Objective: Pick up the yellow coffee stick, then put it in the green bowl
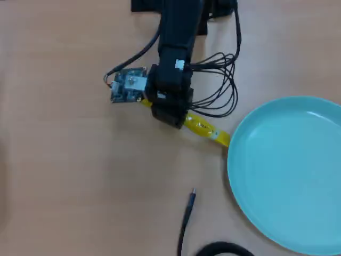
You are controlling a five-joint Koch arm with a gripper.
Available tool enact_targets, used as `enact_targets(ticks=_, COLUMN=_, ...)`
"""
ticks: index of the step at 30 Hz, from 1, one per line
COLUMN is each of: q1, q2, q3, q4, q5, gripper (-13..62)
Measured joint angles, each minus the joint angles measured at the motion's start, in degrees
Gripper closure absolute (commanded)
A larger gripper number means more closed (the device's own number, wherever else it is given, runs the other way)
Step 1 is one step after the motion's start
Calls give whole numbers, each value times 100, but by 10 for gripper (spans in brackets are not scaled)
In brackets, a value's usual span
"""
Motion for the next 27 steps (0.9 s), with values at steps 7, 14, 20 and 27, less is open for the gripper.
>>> enact_targets(ticks=7, q1=-26, q2=343, q3=0, q4=0, q5=-18, gripper=565)
enact_targets(ticks=14, q1=-18, q2=844, q3=9, q4=18, q5=-18, gripper=565)
enact_targets(ticks=20, q1=-35, q2=1301, q3=9, q4=53, q5=-18, gripper=565)
enact_targets(ticks=27, q1=-79, q2=1837, q3=9, q4=105, q5=-9, gripper=565)
